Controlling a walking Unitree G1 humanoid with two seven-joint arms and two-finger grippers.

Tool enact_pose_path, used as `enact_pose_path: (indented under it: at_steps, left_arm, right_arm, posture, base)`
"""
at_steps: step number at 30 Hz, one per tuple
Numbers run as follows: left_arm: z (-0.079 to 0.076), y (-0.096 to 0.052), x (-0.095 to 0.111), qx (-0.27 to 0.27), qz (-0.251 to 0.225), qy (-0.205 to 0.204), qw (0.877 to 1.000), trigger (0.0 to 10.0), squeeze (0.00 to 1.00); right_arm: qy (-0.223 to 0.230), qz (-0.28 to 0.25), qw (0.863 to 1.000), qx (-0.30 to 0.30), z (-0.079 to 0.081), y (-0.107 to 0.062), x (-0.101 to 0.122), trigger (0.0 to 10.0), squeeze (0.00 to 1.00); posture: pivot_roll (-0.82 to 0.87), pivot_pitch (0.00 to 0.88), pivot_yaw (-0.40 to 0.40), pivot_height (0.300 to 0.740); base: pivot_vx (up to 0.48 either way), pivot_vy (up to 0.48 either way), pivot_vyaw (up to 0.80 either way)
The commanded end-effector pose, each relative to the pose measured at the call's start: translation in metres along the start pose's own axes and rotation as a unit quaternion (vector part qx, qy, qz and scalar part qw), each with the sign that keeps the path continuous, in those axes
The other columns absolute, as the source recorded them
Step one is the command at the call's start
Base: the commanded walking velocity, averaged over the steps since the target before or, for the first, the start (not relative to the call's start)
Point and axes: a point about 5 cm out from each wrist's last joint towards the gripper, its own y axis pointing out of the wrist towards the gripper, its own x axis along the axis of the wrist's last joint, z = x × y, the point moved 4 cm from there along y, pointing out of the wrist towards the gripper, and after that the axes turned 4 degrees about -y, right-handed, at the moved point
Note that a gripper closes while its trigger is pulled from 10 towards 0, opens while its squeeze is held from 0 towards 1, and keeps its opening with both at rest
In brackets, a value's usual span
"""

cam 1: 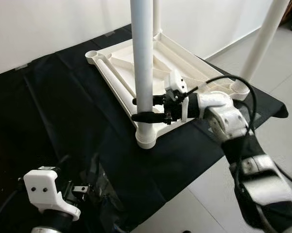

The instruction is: Building children table

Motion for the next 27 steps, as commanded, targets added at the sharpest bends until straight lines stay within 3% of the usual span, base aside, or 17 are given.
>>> enact_pose_path:
  at_steps: [1, 2, 3, 4, 6, 9, 11, 13, 14, 16, 17, 18, 20, 21, 23, 24, 27]
  left_arm:
    - [-0.001, -0.001, -0.001, -0.014, 0.004, 0.002, 1.000, 10.0, 0.00]
    - [-0.001, -0.001, -0.001, -0.014, 0.004, 0.002, 1.000, 10.0, 0.00]
    - [-0.003, 0.001, -0.001, -0.029, 0.004, -0.001, 1.000, 10.0, 0.00]
    - [-0.003, 0.001, -0.001, -0.029, 0.004, -0.001, 1.000, 10.0, 0.00]
    - [-0.005, 0.006, -0.002, -0.056, 0.007, 0.000, 0.998, 10.0, 0.00]
    - [-0.007, 0.008, -0.004, -0.069, 0.012, 0.006, 0.998, 10.0, 0.00]
    - [-0.007, 0.010, -0.010, -0.088, 0.026, 0.000, 0.996, 10.0, 0.00]
    - [-0.007, 0.010, -0.012, -0.095, 0.030, -0.003, 0.995, 10.0, 0.00]
    - [-0.008, 0.011, -0.014, -0.102, 0.030, -0.011, 0.994, 10.0, 0.00]
    - [-0.008, 0.011, -0.014, -0.102, 0.030, -0.011, 0.994, 10.0, 0.00]
    - [-0.008, 0.011, -0.014, -0.105, 0.029, -0.017, 0.994, 10.0, 0.00]
    - [-0.007, 0.013, -0.016, -0.100, 0.029, -0.015, 0.994, 10.0, 0.00]
    - [-0.004, 0.017, -0.018, -0.091, 0.027, -0.013, 0.995, 10.0, 0.00]
    - [-0.004, 0.017, -0.018, -0.091, 0.027, -0.013, 0.995, 10.0, 0.00]
    - [-0.002, 0.020, -0.019, -0.085, 0.027, -0.012, 0.996, 10.0, 0.00]
    - [-0.002, 0.021, -0.019, -0.082, 0.026, -0.012, 0.996, 10.0, 0.00]
    - [-0.001, 0.020, -0.019, -0.080, 0.024, -0.013, 0.996, 10.0, 0.00]
  right_arm:
    - [0.040, 0.095, 0.986, -0.128, -0.006, -0.009, -0.043, 0.0, 0.00]
    - [0.040, 0.095, 0.986, -0.128, -0.006, -0.009, -0.043, 0.0, 0.00]
    - [0.081, 0.135, 0.957, -0.243, 0.012, -0.013, -0.065, 0.0, 0.00]
    - [0.081, 0.135, 0.957, -0.243, 0.012, -0.013, -0.065, 0.0, 0.00]
    - [0.112, 0.164, 0.918, -0.342, 0.054, -0.017, -0.076, 0.0, 0.00]
    - [0.116, 0.161, 0.914, -0.354, 0.063, -0.012, -0.074, 0.0, 0.00]
    - [0.116, 0.137, 0.924, -0.337, 0.059, 0.005, -0.067, 0.0, 0.00]
    - [0.115, 0.131, 0.926, -0.334, 0.056, 0.008, -0.066, 0.0, 0.00]
    - [0.116, 0.120, 0.931, -0.325, 0.053, 0.012, -0.063, 10.0, 0.00]
    - [0.116, 0.120, 0.931, -0.325, 0.053, 0.012, -0.063, 10.0, 0.00]
    - [0.117, 0.111, 0.936, -0.312, 0.052, 0.015, -0.061, 10.0, 1.00]
    - [0.121, 0.078, 0.955, -0.259, 0.049, 0.024, -0.051, 10.0, 1.00]
    - [0.107, 0.031, 0.977, -0.183, 0.044, 0.032, -0.030, 10.0, 1.00]
    - [0.107, 0.031, 0.977, -0.183, 0.044, 0.032, -0.030, 10.0, 1.00]
    - [0.052, 0.014, 0.992, -0.110, 0.039, 0.030, -0.014, 10.0, 0.98]
    - [-0.005, 0.030, 0.999, -0.045, 0.040, 0.027, -0.015, 10.0, 0.00]
    - [-0.015, 0.038, 0.999, -0.019, 0.039, 0.025, -0.016, 10.0, 0.00]
  posture:
    - [-0.02, 0.248, 0.033, 0.740]
    - [-0.02, 0.248, 0.033, 0.740]
    - [-0.04, 0.246, 0.043, 0.740]
    - [-0.04, 0.246, 0.043, 0.740]
    - [-0.03, 0.235, 0.072, 0.740]
    - [-0.04, 0.215, 0.080, 0.740]
    - [-0.02, 0.185, 0.085, 0.740]
    - [-0.02, 0.185, 0.085, 0.740]
    - [-0.01, 0.176, 0.081, 0.740]
    - [-0.01, 0.176, 0.081, 0.740]
    - [-0.01, 0.176, 0.081, 0.740]
    - [-0.01, 0.158, 0.088, 0.740]
    - [0.00, 0.157, 0.088, 0.740]
    - [0.00, 0.157, 0.088, 0.740]
    - [0.00, 0.152, 0.084, 0.740]
    - [0.01, 0.151, 0.081, 0.740]
    - [0.01, 0.153, 0.078, 0.740]
  base:
    - [0.000, 0.000, 0.00]
    - [0.000, 0.000, 0.00]
    - [0.000, 0.000, 0.00]
    - [0.000, 0.000, 0.00]
    - [0.000, 0.000, 0.00]
    - [0.000, 0.000, 0.00]
    - [0.000, 0.000, 0.00]
    - [0.000, 0.000, 0.00]
    - [0.000, 0.000, 0.00]
    - [0.000, 0.000, 0.00]
    - [0.000, 0.000, 0.00]
    - [0.000, 0.000, 0.00]
    - [0.000, 0.000, 0.00]
    - [0.000, 0.000, 0.00]
    - [0.000, 0.000, 0.00]
    - [0.000, 0.000, 0.00]
    - [0.000, 0.000, 0.00]
